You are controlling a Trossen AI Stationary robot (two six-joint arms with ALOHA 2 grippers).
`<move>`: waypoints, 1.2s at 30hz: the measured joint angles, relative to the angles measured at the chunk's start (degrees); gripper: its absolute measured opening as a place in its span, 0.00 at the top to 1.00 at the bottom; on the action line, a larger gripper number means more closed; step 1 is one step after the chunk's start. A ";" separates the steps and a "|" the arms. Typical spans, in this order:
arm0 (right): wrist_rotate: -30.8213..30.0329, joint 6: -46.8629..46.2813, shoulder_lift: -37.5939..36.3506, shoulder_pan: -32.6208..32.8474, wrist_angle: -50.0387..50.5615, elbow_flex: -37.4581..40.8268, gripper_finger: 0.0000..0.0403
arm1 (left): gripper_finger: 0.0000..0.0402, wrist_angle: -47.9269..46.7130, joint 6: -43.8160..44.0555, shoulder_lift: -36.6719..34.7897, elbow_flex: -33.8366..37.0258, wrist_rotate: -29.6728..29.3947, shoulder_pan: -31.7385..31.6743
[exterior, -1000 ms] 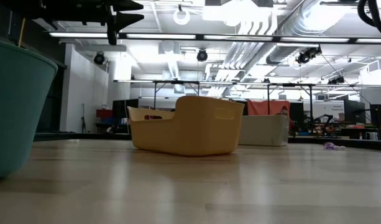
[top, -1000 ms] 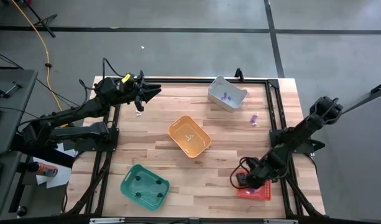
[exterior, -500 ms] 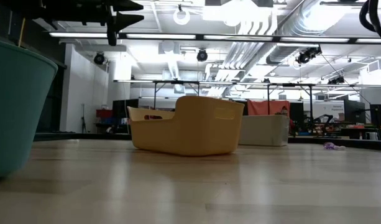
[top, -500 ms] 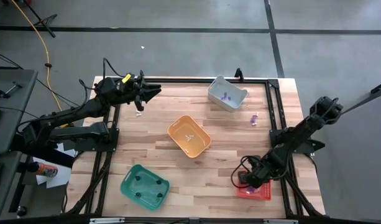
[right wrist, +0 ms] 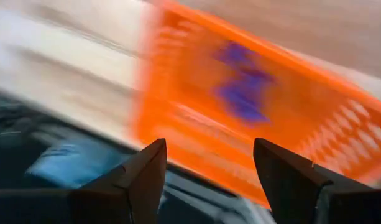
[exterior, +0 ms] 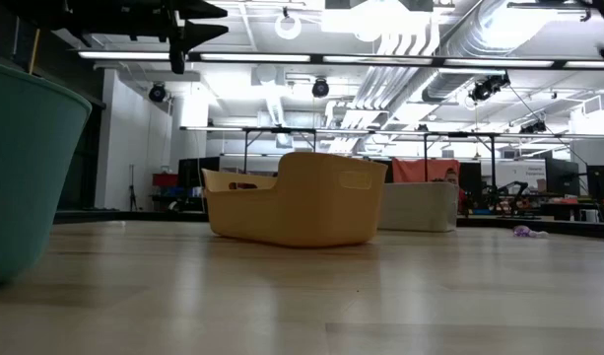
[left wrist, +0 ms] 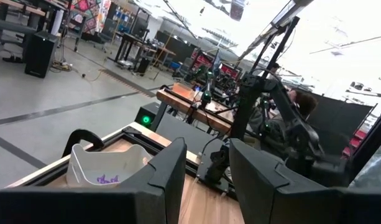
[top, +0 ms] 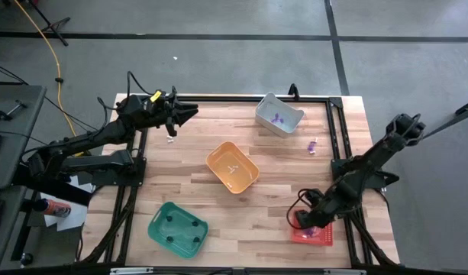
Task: Sort Halloween decoration
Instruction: Put the white bone toy into the yellow bin
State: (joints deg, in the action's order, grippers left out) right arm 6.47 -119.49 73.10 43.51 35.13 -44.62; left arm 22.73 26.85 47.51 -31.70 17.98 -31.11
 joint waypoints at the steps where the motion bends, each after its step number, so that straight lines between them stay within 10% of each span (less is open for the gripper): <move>1: -3.61 1.37 -1.49 -0.08 0.14 -0.65 0.41 | 0.72 -0.19 0.01 0.00 0.00 0.00 0.00; 9: -47.22 24.05 -15.55 -3.75 15.17 -14.27 0.41 | 0.72 -0.27 1.14 0.00 0.00 0.01 0.02; 14: -58.30 43.67 -19.52 -10.43 20.45 -22.41 0.41 | 0.72 0.05 2.81 0.00 0.00 0.02 0.05; 21: -45.58 61.07 -18.91 -25.08 16.33 -19.85 0.41 | 0.72 -3.47 -0.10 0.67 -2.38 0.06 4.33; 30: -14.88 95.17 -9.82 -48.86 -37.21 -8.90 0.41 | 0.72 -5.84 -9.17 8.14 -10.46 -4.16 10.97; 36: 0.15 106.28 -1.07 -56.43 -46.60 -13.75 0.41 | 0.72 -15.42 -20.15 13.90 -20.73 -4.35 11.43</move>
State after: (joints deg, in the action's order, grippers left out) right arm 6.62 -13.21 72.03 -12.92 -11.47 -58.37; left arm 7.31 6.70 61.40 -52.43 13.63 -19.68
